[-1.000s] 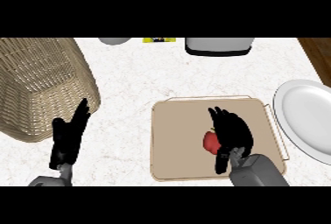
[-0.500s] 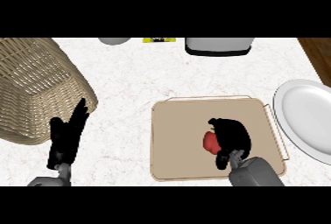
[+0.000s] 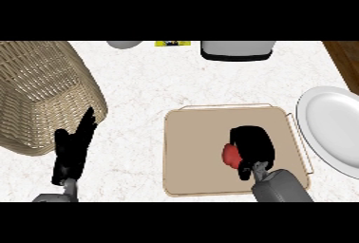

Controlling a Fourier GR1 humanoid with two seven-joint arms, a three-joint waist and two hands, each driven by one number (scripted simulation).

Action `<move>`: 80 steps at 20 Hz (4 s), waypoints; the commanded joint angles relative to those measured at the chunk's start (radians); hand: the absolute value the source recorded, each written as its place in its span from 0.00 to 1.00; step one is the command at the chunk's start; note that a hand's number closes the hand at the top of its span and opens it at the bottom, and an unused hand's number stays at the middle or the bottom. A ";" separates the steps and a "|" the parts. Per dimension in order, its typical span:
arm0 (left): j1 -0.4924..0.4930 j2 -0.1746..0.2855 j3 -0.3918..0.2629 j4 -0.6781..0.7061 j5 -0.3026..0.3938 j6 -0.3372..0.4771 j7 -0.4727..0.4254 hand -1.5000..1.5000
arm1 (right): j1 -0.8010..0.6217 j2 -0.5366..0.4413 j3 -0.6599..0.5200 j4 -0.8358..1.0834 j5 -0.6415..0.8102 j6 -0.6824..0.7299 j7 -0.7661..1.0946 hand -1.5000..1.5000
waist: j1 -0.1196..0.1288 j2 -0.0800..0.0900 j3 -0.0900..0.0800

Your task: Pick the bell pepper from the tray and place it in the plate

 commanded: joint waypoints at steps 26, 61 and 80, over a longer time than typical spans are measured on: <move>0.001 -0.012 0.033 0.021 -0.016 -0.038 -0.020 0.50 | 0.001 -0.187 -0.613 -0.270 -0.182 -0.473 -0.183 1.00 | -0.004 0.000 0.000; -0.021 -0.038 0.051 -0.003 -0.055 -0.057 0.022 0.50 | -0.276 -0.525 -0.878 0.952 -0.432 -0.312 -1.000 0.00 | 0.006 0.004 0.003; -0.058 -0.058 0.074 0.016 -0.054 -0.059 0.037 0.50 | -0.202 -0.611 -1.128 1.113 -0.824 0.013 -1.269 0.00 | 0.003 0.003 0.002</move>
